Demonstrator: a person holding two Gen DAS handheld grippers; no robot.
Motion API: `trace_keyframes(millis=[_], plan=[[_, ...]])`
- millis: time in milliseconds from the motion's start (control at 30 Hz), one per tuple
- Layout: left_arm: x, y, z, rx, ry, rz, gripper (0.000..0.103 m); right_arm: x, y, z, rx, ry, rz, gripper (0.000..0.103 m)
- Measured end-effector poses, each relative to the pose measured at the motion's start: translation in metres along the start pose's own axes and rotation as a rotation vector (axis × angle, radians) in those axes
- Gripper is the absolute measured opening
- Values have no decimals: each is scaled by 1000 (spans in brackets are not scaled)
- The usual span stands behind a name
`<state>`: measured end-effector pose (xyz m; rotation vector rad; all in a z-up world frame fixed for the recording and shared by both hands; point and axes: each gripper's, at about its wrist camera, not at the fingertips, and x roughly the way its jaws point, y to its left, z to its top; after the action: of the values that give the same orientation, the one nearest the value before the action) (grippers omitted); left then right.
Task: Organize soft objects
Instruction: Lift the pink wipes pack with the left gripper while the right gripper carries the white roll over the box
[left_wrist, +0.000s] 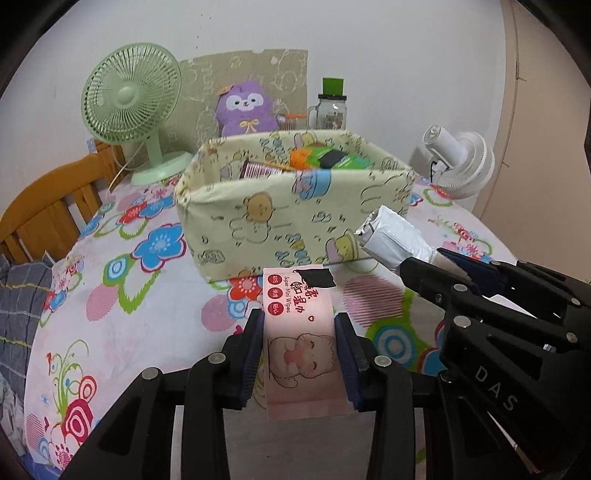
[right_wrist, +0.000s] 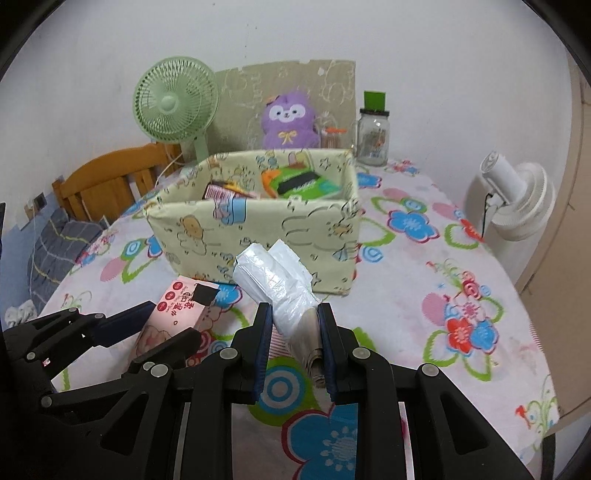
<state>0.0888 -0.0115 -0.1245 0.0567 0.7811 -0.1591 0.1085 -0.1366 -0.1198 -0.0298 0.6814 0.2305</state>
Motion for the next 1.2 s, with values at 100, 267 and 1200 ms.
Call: trace_keyframes(millis=[100, 267, 1200], plan=[[-5, -2, 4, 5, -12, -7, 38, -7, -2, 3, 3, -17, -8, 27], [-15, -8, 11, 13, -42, -7, 38, -19, -6, 11, 6, -48, -19, 27], [-48, -13, 56, 10, -175, 18, 39, -48, -12, 58, 1, -161, -23, 27]])
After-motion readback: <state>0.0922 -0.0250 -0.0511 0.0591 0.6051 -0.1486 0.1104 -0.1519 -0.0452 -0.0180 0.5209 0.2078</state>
